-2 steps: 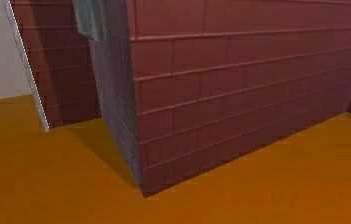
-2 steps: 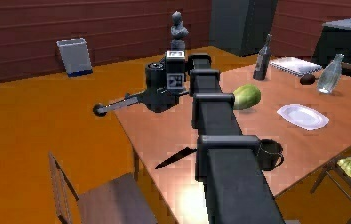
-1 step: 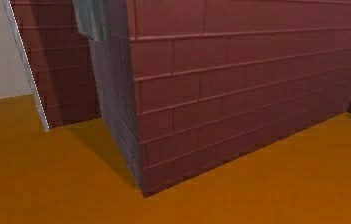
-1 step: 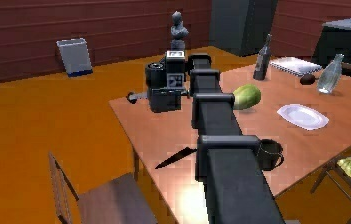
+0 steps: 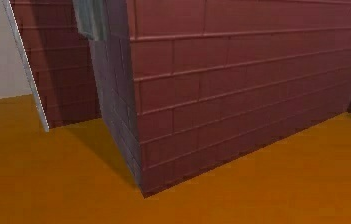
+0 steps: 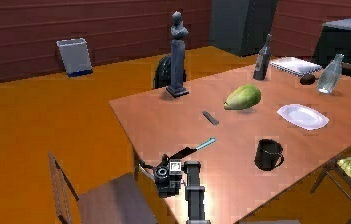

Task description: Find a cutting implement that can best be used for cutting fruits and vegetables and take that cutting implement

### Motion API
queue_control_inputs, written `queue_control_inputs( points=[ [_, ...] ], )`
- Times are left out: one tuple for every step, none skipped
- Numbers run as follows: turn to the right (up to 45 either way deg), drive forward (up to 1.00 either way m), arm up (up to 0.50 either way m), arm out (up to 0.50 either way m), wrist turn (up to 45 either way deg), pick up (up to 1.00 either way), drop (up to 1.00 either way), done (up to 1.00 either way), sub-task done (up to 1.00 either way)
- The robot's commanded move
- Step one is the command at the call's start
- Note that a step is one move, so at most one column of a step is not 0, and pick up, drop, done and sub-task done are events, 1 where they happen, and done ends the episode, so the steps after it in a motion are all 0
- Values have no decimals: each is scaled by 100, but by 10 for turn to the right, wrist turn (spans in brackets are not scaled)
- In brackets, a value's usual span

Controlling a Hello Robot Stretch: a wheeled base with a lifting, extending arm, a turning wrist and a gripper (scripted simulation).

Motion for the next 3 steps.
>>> queue_control_inputs(
  points=[
    [0, 0, 0, 0, 0, 100, 0, 0, 0],
    [0, 0, 10, 0, 0, 0, 0, 0, 0],
    [0, 0, 0, 0, 0, 0, 0, 100, 0]
  ],
)
